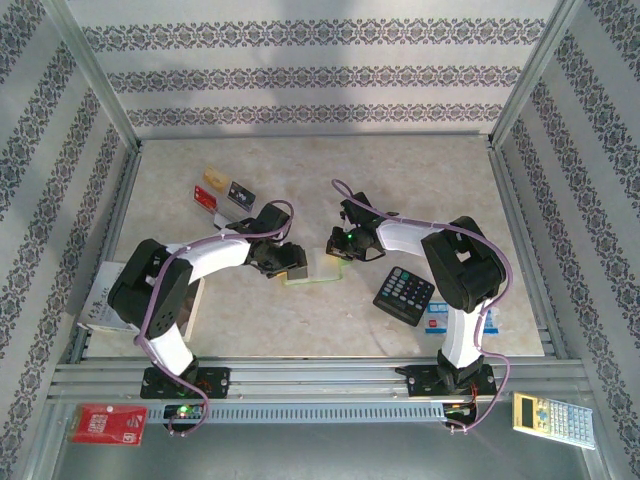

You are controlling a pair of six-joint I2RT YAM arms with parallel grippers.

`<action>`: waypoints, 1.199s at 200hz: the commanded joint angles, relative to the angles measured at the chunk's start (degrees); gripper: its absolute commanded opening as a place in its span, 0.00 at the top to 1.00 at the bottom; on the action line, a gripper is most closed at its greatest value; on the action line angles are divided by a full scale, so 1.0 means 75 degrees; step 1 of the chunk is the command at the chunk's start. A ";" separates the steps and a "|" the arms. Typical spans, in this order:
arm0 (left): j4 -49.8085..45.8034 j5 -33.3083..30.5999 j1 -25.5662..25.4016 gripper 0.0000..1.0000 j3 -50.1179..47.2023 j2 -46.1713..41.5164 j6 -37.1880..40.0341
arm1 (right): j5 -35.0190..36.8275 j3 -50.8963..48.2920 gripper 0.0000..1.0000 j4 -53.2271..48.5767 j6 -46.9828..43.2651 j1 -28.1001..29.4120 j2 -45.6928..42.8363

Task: Take the credit cards out of the card holder

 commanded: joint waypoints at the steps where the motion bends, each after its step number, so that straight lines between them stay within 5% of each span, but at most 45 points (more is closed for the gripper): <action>1: 0.0188 0.0283 0.0078 0.47 0.0086 0.0214 0.0061 | 0.0366 -0.0140 0.90 -0.0264 0.0037 -0.0028 0.0292; 153: 0.0795 0.1289 0.0067 0.67 0.0198 -0.0103 0.0330 | 0.0306 -0.0155 0.90 -0.0212 0.0055 -0.0101 0.0307; 240: 0.2288 0.2374 0.0008 0.60 0.0504 0.0525 -0.0260 | 0.0055 -0.0266 0.89 0.0042 0.0125 -0.0364 -0.0505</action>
